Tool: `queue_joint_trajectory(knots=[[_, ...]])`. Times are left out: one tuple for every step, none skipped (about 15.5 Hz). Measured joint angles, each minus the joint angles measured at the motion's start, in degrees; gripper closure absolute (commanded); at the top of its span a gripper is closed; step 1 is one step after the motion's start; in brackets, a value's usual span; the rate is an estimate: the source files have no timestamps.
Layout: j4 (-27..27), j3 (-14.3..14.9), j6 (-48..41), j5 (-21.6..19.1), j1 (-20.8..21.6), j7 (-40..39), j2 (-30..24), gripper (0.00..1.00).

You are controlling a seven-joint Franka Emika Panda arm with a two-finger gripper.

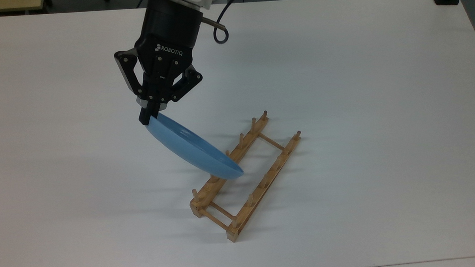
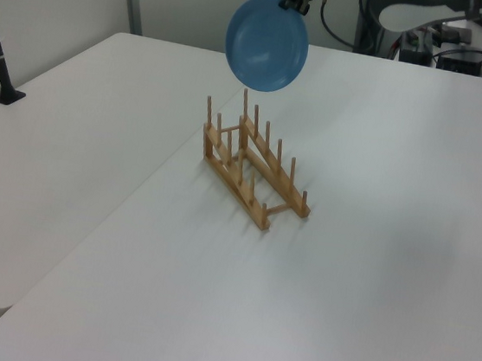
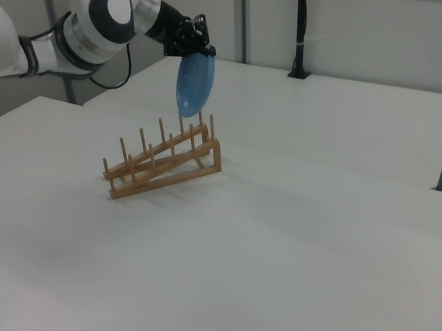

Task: Place plate in plate rack
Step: 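Carry the upright plate over the wooden rack between the pegs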

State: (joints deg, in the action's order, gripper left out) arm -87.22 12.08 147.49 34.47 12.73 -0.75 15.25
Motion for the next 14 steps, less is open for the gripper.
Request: queue_joint_trajectory(knots=[[-0.3,0.0,0.6,2.2,0.0,1.8,0.0,1.00],[-0.6,0.0,0.8,3.7,0.0,3.0,0.0,1.00],[-0.7,0.0,0.9,4.4,0.2,3.5,0.0,1.00],[-0.7,0.0,1.0,4.8,0.4,3.6,0.0,1.00],[-0.8,0.0,1.0,5.3,0.8,3.6,0.1,1.00],[-0.9,0.0,1.0,6.3,1.3,3.6,0.1,1.00],[-1.2,0.0,1.0,7.5,1.7,3.6,0.2,1.00],[-1.7,0.0,1.0,8.5,2.2,3.7,0.2,1.00],[-2.2,0.0,1.0,9.1,2.8,3.7,0.3,1.00],[-2.5,0.0,1.0,9.4,3.5,3.8,0.4,1.00],[-2.8,0.0,1.0,9.6,4.1,3.8,0.5,1.00],[-3.0,0.0,1.0,10.0,4.6,3.8,0.5,1.00],[-3.2,0.0,1.0,10.7,4.8,3.8,0.6,1.00],[-3.4,0.0,1.0,11.5,4.9,3.8,0.6,1.00]])
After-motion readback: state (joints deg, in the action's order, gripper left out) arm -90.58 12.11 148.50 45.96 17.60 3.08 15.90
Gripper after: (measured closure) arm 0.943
